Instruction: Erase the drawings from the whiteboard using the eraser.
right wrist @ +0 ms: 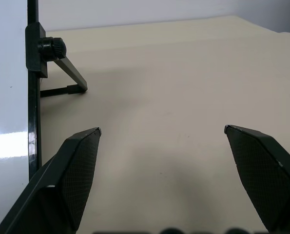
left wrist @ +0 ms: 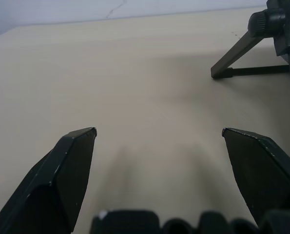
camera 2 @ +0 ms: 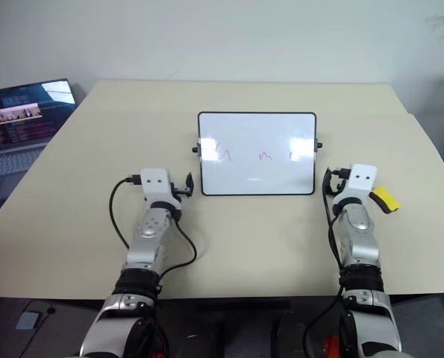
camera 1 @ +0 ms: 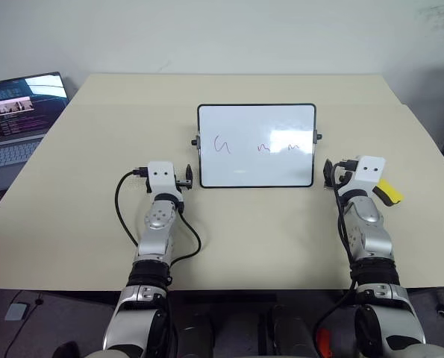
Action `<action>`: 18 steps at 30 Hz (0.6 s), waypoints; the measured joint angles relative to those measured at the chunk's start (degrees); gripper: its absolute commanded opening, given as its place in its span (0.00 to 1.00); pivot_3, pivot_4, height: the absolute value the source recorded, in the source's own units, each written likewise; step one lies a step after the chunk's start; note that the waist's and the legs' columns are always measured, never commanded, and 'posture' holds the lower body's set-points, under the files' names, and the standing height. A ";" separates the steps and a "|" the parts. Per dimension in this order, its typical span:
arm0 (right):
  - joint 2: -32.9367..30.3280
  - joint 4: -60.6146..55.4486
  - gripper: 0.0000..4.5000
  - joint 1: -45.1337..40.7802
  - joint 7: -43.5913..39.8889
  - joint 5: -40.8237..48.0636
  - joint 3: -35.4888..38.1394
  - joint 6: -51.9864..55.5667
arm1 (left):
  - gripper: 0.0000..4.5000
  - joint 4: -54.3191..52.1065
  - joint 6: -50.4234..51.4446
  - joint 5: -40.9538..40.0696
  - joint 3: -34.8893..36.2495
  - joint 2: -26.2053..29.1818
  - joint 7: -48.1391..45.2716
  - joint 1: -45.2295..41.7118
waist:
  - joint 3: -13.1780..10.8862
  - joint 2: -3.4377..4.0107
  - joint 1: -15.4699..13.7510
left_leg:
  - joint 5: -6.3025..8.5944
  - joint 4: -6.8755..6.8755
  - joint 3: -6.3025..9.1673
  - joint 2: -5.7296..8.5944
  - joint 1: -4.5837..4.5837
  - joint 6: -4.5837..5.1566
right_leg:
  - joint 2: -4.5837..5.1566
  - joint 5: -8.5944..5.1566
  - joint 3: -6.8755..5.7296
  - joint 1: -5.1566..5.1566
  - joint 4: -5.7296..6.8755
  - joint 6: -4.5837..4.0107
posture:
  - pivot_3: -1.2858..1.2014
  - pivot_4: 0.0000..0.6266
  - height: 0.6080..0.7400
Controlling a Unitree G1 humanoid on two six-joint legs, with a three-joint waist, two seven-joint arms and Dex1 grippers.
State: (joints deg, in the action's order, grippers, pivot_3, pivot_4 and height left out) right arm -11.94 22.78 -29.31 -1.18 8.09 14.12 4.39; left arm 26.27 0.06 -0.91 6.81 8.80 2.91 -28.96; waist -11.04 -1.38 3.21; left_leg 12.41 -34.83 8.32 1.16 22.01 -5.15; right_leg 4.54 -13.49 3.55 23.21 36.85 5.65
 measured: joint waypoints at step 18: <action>-4.64 -4.22 0.99 -0.70 -7.50 2.19 -1.79 12.74 | 1.00 -9.84 5.02 -9.45 1.53 5.36 -15.05 4.13 | 0.00 0.01 0.15 | 0.00 0.01 -0.03 -0.01 0.00 0.00 | 0.00 -0.01 0.02 0.01 0.01 -0.01 | 0.52 0.24 1.00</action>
State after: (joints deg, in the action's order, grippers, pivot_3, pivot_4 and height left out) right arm -16.58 18.55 -30.01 -8.69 10.28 12.33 17.13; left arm 16.42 5.08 -10.36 8.34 14.17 -12.14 -24.83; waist -11.04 -1.37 3.35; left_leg 12.41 -34.82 8.30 1.15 22.00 -5.14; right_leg 4.54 -13.50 3.57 23.22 36.86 5.64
